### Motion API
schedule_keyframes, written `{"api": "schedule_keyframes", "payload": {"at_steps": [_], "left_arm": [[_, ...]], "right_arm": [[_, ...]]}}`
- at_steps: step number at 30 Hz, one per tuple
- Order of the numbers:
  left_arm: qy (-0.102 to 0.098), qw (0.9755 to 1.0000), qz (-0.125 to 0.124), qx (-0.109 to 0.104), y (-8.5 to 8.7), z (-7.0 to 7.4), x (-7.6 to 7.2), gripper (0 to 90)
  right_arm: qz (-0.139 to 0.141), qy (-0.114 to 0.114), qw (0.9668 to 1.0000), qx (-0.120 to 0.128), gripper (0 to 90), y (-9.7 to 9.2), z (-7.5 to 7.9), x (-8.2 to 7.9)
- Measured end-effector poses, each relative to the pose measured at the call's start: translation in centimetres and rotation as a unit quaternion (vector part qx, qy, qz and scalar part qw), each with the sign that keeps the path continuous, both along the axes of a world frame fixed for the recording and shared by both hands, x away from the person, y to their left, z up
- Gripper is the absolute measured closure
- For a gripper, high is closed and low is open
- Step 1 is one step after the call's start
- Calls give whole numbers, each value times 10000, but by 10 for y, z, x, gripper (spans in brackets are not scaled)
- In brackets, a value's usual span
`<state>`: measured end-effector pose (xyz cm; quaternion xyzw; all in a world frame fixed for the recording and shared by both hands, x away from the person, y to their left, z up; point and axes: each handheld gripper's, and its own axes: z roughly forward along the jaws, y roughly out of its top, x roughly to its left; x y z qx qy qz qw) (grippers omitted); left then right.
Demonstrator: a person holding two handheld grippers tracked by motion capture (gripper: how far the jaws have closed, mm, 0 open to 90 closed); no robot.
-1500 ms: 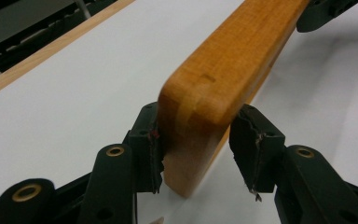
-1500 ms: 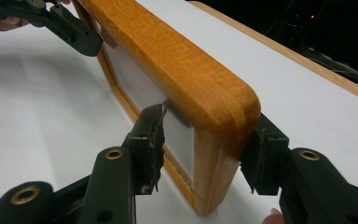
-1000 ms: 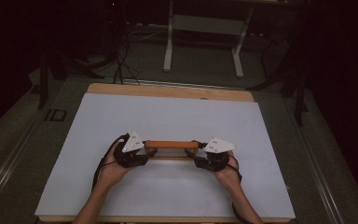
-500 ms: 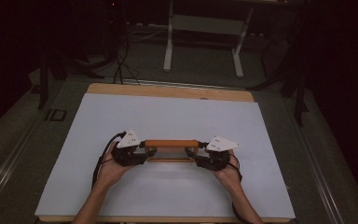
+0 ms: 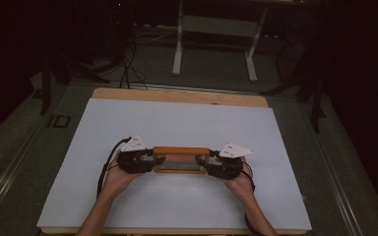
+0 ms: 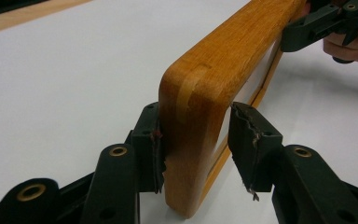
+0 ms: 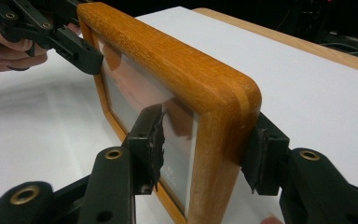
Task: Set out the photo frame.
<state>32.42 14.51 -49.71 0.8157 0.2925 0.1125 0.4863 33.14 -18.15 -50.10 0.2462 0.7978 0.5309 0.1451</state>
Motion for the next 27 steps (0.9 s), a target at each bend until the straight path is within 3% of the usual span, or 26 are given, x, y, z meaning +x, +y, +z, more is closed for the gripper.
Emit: {"api": "schedule_keyframes", "payload": {"at_steps": [17, 27], "left_arm": [[26, 9997, 170, -185, -2, -5, 7, 566], [8, 9991, 354, -220, -5, -8, 11, 542]], "right_arm": [[-133, 241, 9996, 76, 517, -1, -5, 8], [-307, 230, 9993, 24, 509, 0, -7, 12]]}}
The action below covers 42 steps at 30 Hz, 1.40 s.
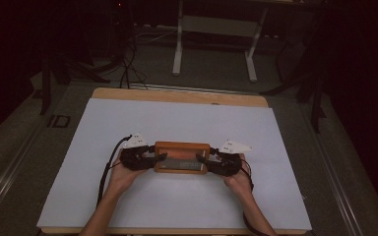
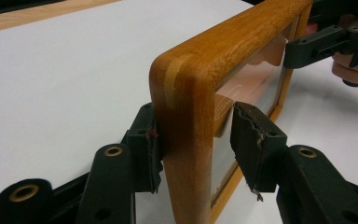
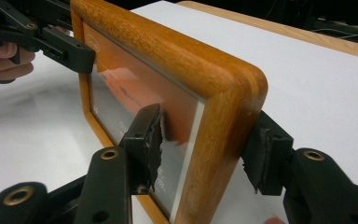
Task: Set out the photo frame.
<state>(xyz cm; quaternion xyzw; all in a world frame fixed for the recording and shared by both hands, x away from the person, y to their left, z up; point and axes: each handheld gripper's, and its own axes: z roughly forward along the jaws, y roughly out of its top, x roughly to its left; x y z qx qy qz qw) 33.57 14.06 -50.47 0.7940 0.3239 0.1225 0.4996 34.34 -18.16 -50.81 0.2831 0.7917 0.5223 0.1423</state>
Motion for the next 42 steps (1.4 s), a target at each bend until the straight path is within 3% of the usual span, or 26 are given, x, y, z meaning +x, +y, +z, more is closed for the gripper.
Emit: {"api": "schedule_keyframes", "payload": {"at_steps": [6, 22, 29, 42], "left_arm": [[95, 9997, 153, 175, 0, -4, 3, 540], [221, 9995, 189, 81, 5, -3, 4, 487], [165, 9997, 160, -59, 11, 4, -1, 447], [40, 9991, 398, -119, 30, 15, -9, 409]], "right_arm": [[-196, 57, 9998, -72, 531, -2, -2, 3], [-189, 95, 9998, -49, 504, -6, -3, 4], [-119, 65, 9999, 31, 465, -14, 5, 4], [-34, -61, 9998, -200, 439, -23, 14, 2]]}}
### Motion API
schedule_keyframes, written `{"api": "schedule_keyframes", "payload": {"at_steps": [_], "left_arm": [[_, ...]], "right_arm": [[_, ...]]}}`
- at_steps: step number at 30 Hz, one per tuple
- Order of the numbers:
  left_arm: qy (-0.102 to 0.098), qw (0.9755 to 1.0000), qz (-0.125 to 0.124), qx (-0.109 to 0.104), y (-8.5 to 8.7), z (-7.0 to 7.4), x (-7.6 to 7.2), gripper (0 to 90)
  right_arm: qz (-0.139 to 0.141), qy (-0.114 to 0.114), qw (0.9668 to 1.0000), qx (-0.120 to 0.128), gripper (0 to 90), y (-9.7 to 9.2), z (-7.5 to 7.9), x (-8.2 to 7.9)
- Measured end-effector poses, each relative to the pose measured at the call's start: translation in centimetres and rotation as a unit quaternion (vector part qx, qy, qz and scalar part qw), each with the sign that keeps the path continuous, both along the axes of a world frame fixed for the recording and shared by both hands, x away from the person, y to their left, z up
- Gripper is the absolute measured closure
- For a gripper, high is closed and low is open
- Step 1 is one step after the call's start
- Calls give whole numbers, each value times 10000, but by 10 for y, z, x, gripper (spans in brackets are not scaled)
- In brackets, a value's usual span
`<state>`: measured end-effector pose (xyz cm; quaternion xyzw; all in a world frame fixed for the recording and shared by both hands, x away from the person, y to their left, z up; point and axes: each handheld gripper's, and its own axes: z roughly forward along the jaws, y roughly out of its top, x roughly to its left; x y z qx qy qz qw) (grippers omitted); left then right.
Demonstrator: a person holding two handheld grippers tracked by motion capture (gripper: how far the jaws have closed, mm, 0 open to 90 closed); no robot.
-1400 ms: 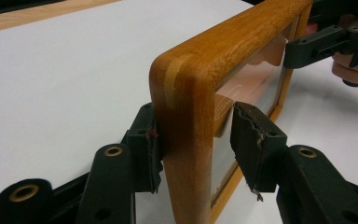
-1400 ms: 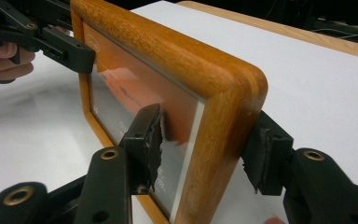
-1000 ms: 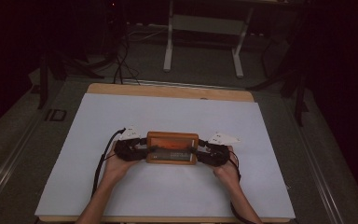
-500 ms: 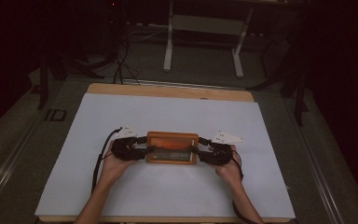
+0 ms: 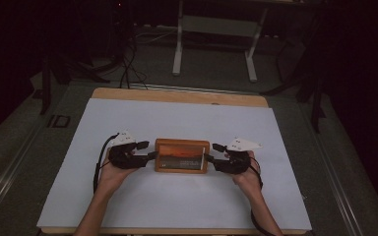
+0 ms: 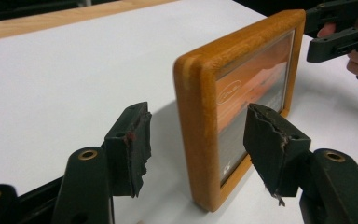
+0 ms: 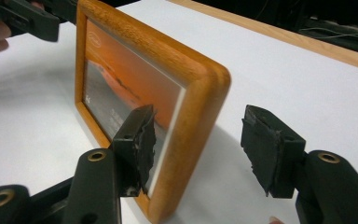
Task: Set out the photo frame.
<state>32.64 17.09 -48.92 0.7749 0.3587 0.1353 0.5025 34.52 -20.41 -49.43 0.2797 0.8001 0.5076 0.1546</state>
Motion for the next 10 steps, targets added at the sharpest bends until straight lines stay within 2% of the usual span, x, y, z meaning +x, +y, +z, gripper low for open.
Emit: {"api": "schedule_keyframes", "payload": {"at_steps": [5, 10], "left_arm": [[3, 9999, 170, 4, 12, 0, 1, 402], [159, 9989, 424, 79, 24, -7, 5, 398]], "right_arm": [[-9, -17, 10000, 45, 430, -8, 2, 0], [33, -22, 10000, 64, 426, -16, 4, -1]]}}
